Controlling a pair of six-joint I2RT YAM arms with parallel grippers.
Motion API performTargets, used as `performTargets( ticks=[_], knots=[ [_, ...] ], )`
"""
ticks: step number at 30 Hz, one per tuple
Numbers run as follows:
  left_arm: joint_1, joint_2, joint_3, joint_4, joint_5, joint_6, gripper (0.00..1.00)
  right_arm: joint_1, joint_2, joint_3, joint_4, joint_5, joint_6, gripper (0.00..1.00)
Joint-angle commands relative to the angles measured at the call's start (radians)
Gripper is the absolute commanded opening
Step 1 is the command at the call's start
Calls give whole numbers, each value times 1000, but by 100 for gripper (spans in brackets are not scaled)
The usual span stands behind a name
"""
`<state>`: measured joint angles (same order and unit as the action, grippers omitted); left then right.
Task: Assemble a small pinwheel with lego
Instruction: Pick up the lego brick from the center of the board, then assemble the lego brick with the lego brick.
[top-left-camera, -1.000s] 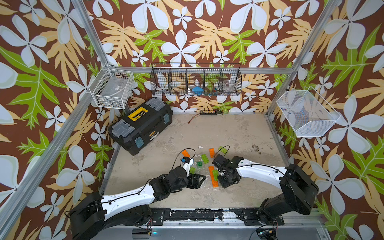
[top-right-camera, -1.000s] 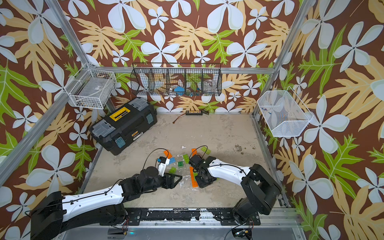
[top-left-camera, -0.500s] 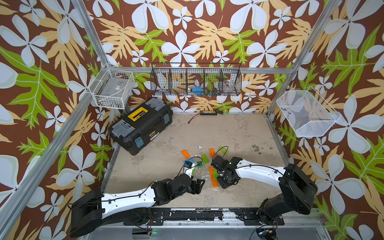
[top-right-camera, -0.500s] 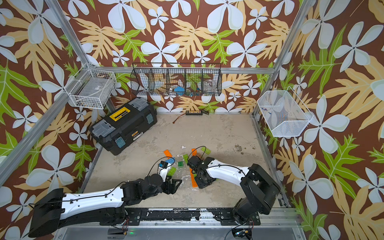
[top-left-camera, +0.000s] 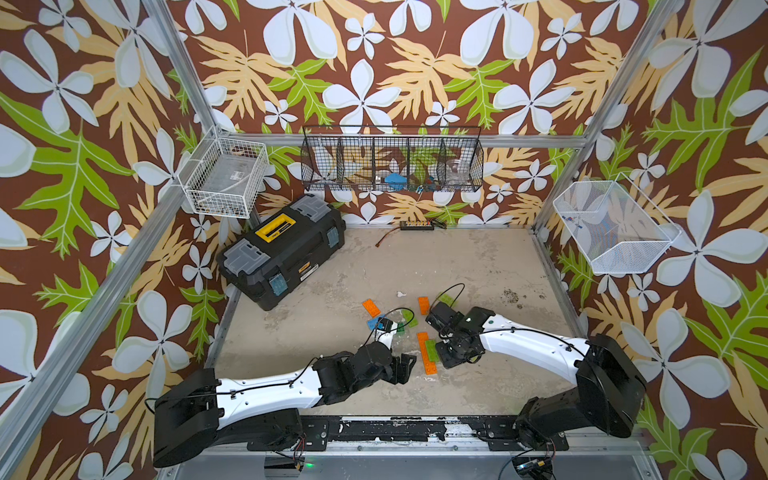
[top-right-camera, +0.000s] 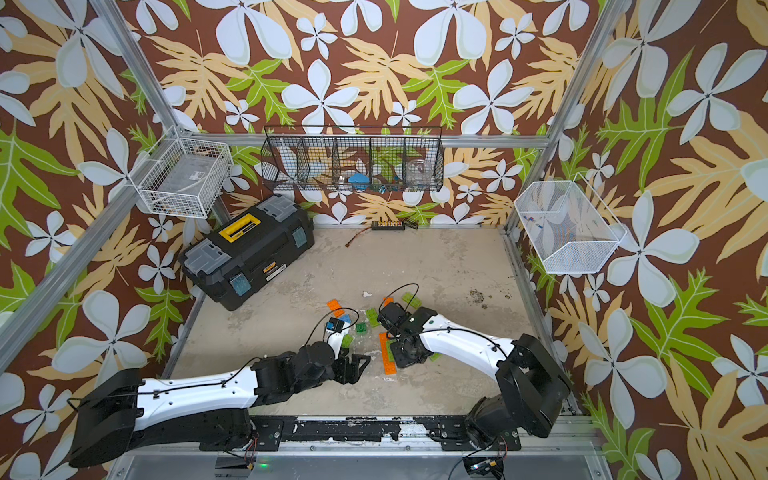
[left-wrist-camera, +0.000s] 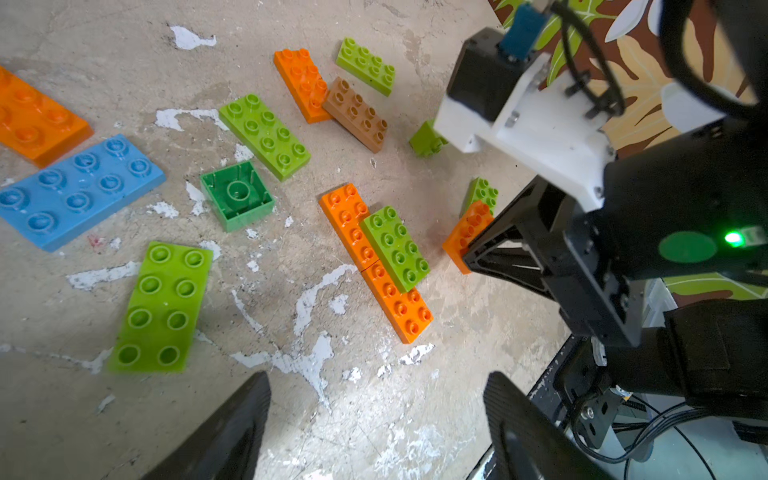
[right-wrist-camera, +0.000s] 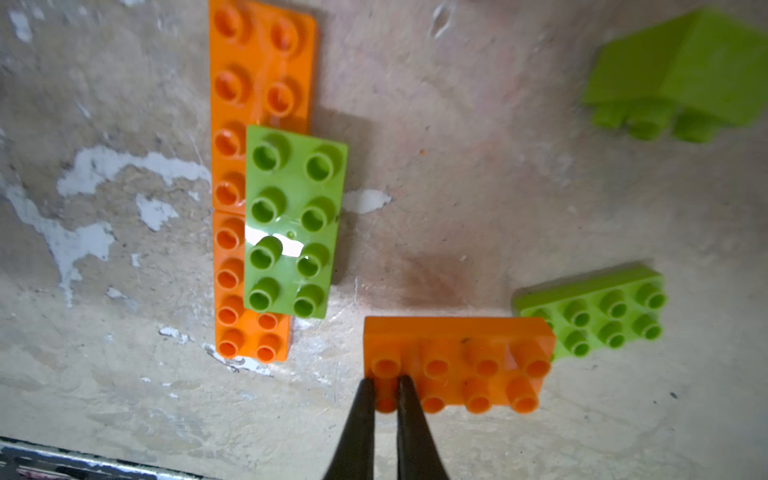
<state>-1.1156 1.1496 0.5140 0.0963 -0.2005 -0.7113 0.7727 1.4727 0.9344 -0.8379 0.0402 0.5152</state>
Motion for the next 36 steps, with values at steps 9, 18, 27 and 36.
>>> performTargets(
  ticks=[9,18,27,36],
  knots=[
    [217,40,49,67,219,58,84,-59,123,209,-34,-25,-10,12],
    [359,82,51,114,345,83,84,-61,325,399,-40,-55,-39,13],
    [369,73,23,126,361,70,84,-61,377,390,-18,-91,-50,13],
    [369,62,-2,134,363,59,84,-67,396,358,-1,-99,-45,13]
  ],
)
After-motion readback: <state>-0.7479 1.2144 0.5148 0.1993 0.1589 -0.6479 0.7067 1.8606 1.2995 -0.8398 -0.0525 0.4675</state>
